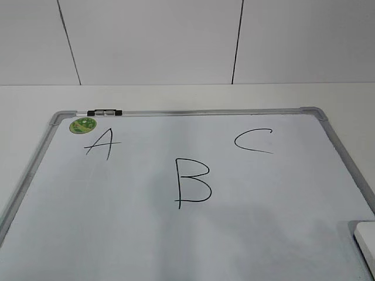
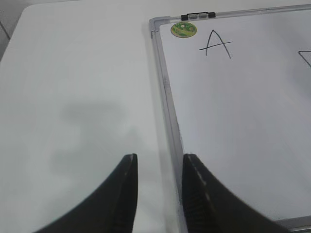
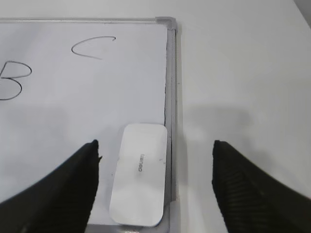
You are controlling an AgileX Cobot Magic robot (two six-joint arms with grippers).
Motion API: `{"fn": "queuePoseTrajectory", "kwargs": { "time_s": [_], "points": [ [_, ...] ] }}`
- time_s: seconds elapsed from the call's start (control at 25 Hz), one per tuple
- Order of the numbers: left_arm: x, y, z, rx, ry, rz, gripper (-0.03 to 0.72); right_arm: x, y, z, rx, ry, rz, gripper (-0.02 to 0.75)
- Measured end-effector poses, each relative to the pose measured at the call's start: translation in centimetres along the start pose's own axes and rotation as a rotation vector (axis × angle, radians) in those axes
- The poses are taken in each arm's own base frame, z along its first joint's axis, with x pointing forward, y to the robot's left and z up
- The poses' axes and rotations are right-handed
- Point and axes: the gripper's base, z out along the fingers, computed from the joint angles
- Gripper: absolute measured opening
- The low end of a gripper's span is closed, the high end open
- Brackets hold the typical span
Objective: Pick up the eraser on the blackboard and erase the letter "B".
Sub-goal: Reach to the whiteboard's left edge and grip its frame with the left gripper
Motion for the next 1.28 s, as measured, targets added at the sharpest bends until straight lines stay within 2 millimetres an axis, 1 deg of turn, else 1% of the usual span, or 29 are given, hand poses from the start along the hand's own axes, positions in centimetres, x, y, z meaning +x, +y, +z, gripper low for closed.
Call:
{"fn": "queuePoseTrajectory", "kwargs": {
  "time_s": [0.16, 0.24, 0.4, 0.52, 0.72, 0.8, 0.96, 1.12, 1.2, 1.28],
  "points": [
    [0.0, -0.3, 0.0, 0.029, -0.001, -0.014, 0.239, -0.9, 0.0, -0.6, -0.001, -0.034, 0.035, 0.583],
    [0.0, -0.3, 0.0, 0.029, -0.003, -0.015, 0.239, -1.6, 0.0, -0.2, 0.0, 0.007, 0.046, 0.583],
    [-0.3, -0.3, 0.4, 0.031, 0.02, -0.017, 0.239, -3.2, 0.1, 1.4, -0.002, 0.134, 0.055, 0.583],
    [-1.0, -0.2, 1.6, 0.031, 0.108, -0.022, 0.238, -4.4, 0.2, 2.7, 0.001, 0.231, 0.073, 0.583],
    [-2.1, 0.0, 4.6, 0.032, 0.296, -0.034, 0.238, -6.2, 0.4, 5.4, 0.014, 0.379, 0.084, 0.583],
    [-3.0, 0.0, 5.4, 0.034, 0.352, -0.039, 0.238, -6.9, 0.4, 6.5, 0.017, 0.434, 0.083, 0.583],
    [-5.9, 0.0, 6.7, 0.039, 0.442, -0.045, 0.239, -7.9, 0.6, 8.2, 0.011, 0.508, 0.089, 0.583],
    [-8.9, 0.1, 8.2, 0.041, 0.506, -0.047, 0.239, -8.2, 1.0, 9.1, -0.014, 0.549, 0.112, 0.583],
    [-10.3, 0.2, 9.6, 0.042, 0.544, -0.05, 0.239, -8.2, 1.0, 9.3, -0.018, 0.555, 0.116, 0.583],
    [-11.2, 0.3, 11.2, 0.044, 0.585, -0.055, 0.239, -8.2, 1.0, 9.2, -0.018, 0.554, 0.116, 0.583]
  ]
}}
